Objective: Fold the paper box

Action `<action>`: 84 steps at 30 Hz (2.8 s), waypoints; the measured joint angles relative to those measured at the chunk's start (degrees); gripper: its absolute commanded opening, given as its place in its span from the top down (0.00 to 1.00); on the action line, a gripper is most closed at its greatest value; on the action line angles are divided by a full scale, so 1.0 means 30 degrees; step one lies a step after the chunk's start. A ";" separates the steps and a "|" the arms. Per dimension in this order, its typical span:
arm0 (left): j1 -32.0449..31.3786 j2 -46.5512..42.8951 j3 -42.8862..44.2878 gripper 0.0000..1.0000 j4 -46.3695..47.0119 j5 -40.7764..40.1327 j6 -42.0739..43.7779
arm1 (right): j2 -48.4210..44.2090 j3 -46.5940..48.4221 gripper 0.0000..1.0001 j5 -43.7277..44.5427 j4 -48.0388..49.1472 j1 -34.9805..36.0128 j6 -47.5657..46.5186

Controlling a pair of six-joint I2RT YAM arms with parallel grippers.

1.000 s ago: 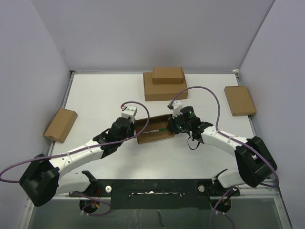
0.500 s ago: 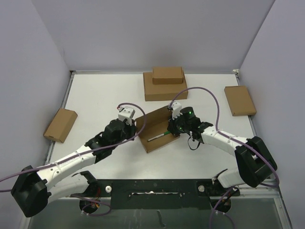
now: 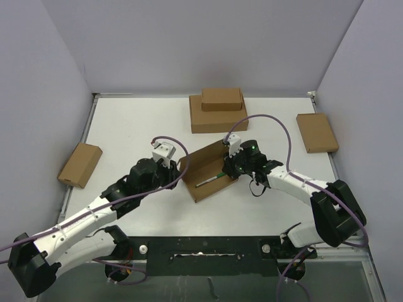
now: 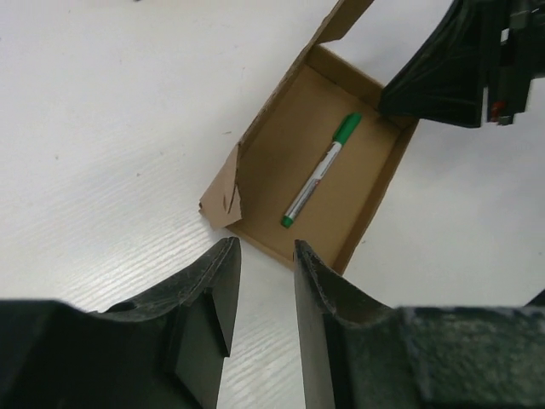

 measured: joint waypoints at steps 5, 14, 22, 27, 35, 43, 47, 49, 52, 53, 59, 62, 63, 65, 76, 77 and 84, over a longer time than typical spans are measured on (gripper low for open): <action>0.0000 -0.0670 0.2186 0.65 -0.1260 0.0984 -0.0044 | -0.0284 0.0000 0.86 -0.1013 -0.0219 -0.0459 -0.0670; 0.0000 -0.1909 0.4218 0.63 -0.2375 0.0984 -0.0699 | -0.1953 0.0291 0.76 -0.5297 -0.1909 -0.2441 -0.3577; 0.0000 -0.6288 -0.1231 0.52 -0.2251 0.1013 -0.1282 | -0.2805 0.2477 0.35 -1.2021 -0.5697 -0.6849 -0.8612; 0.0000 -0.6965 -0.3300 0.52 -0.0794 0.1027 -0.0991 | -0.0882 0.5056 0.28 -1.5271 -0.7839 -0.8998 -1.1985; 0.0000 -0.5690 -0.4524 0.51 0.2375 0.0867 0.0036 | 0.3155 0.7628 0.22 -1.7209 -0.9180 -0.8612 -1.6079; 0.0000 -0.3832 -0.5719 0.53 0.6229 -0.0117 0.1428 | 0.3708 0.7774 0.22 -1.7755 -0.8182 -0.7796 -1.7908; 0.0000 -0.2528 -0.5756 0.58 0.7650 -0.0823 0.1632 | 0.4073 0.8029 0.25 -1.7741 -0.7825 -0.7810 -1.8003; 0.0000 -0.1894 -0.5763 0.59 0.8269 -0.1049 0.1588 | 0.4167 0.8058 0.27 -1.7726 -0.7519 -0.7774 -1.7952; 0.0000 -0.0940 -0.5756 0.63 0.9136 -0.1231 0.1515 | 0.4211 0.8058 0.34 -1.7617 -0.7118 -0.7614 -1.7821; 0.0000 -0.0663 -0.5756 0.65 0.9340 -0.1246 0.1479 | 0.4211 0.8058 0.37 -1.7580 -0.6943 -0.7541 -1.7711; 0.0000 0.0240 -0.5756 0.72 0.9930 -0.1574 0.1056 | 0.4218 0.8058 0.48 -1.7172 -0.5982 -0.7264 -1.6721; 0.0000 0.0248 -0.5756 0.72 1.0105 -0.1749 0.0780 | 0.4262 0.8058 0.50 -1.6925 -0.5792 -0.7235 -1.6393; 0.0000 0.0248 -0.5756 0.73 1.0134 -0.1792 0.0699 | 0.4291 0.8058 0.51 -1.6815 -0.5785 -0.7235 -1.6320; 0.0000 0.0248 -0.5756 0.73 1.0149 -0.1909 0.0517 | 0.4364 0.8058 0.54 -1.6655 -0.5705 -0.7235 -1.6196; 0.0000 0.0823 -0.5727 0.78 1.0229 -0.2091 -0.0350 | 0.5217 0.8058 0.79 -1.5875 -0.5246 -0.6819 -1.5489; 0.0000 0.0940 -0.5712 0.78 1.0236 -0.2091 -0.0430 | 0.5217 0.8058 0.81 -1.5839 -0.5224 -0.6819 -1.5467; 0.0000 0.1282 -0.5544 0.76 1.0251 -0.2076 -0.0874 | 0.5217 0.8051 0.90 -1.5657 -0.5078 -0.6696 -1.5227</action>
